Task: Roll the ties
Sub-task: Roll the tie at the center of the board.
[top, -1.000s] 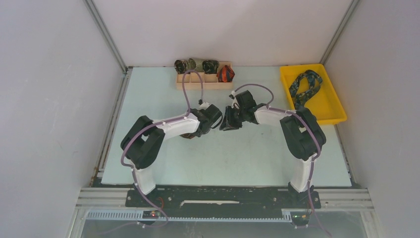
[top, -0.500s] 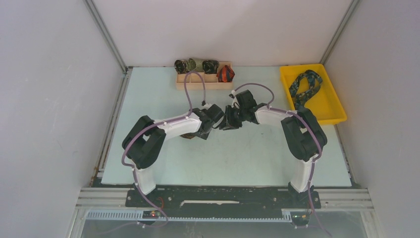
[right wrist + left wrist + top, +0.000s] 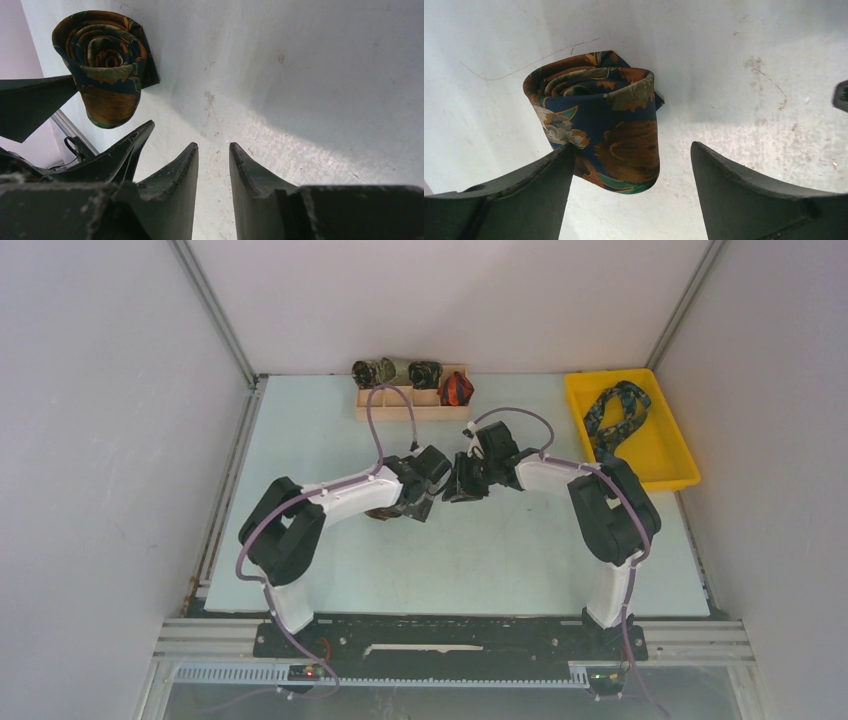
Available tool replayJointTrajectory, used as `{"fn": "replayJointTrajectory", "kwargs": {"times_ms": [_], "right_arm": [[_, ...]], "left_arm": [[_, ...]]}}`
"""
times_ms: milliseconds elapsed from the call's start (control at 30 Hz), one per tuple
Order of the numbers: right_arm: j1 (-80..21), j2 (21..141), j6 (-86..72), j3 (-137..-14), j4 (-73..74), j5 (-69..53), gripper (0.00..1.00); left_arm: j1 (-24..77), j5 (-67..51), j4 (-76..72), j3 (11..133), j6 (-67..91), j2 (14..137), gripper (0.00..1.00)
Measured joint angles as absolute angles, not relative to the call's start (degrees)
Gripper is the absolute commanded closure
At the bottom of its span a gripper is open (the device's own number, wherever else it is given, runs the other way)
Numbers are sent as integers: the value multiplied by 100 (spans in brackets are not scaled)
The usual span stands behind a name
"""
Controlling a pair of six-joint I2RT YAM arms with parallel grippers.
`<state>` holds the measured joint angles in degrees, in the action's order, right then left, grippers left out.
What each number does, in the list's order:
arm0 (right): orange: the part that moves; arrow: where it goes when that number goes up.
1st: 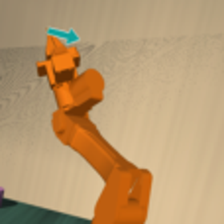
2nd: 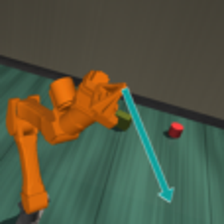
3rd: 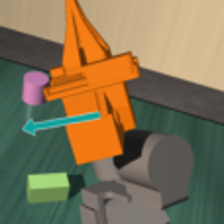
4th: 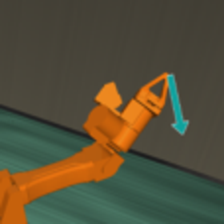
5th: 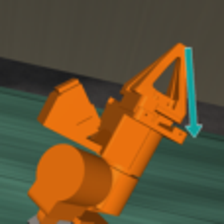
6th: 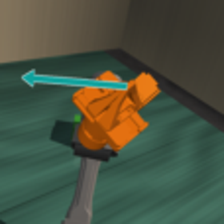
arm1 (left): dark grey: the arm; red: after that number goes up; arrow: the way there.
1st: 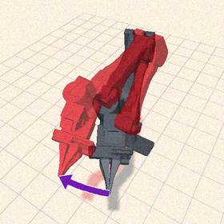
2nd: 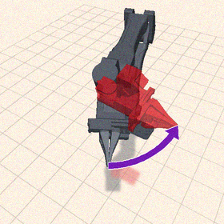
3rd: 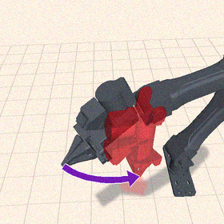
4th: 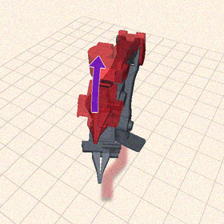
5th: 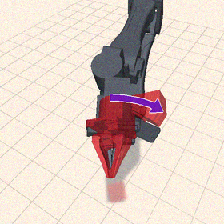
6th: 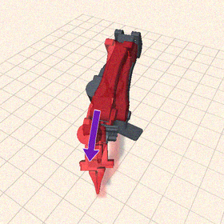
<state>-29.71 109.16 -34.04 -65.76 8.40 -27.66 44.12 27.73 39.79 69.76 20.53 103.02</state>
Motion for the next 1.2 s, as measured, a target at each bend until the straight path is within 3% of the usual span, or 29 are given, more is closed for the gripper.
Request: {"fn": "replayJointTrajectory", "kwargs": {"times_ms": [233,433,700,1200], "right_arm": [[-2971,10777,-3404,-6305,596,-2943,52],[-3015,10777,-3404,-6278,246,-3229,32],[-3170,10777,-3463,-6272,-242,-3642,14],[-3498,11229,-4226,-6270,-1645,-4040,0]], "left_arm": [[4364,2506,3979,6978,2080,9946,12],[4213,2394,4038,7028,2102,9295,1],[3618,2051,3809,6770,2102,8807,0],[2493,320,2324,5061,2117,8235,1]]}}
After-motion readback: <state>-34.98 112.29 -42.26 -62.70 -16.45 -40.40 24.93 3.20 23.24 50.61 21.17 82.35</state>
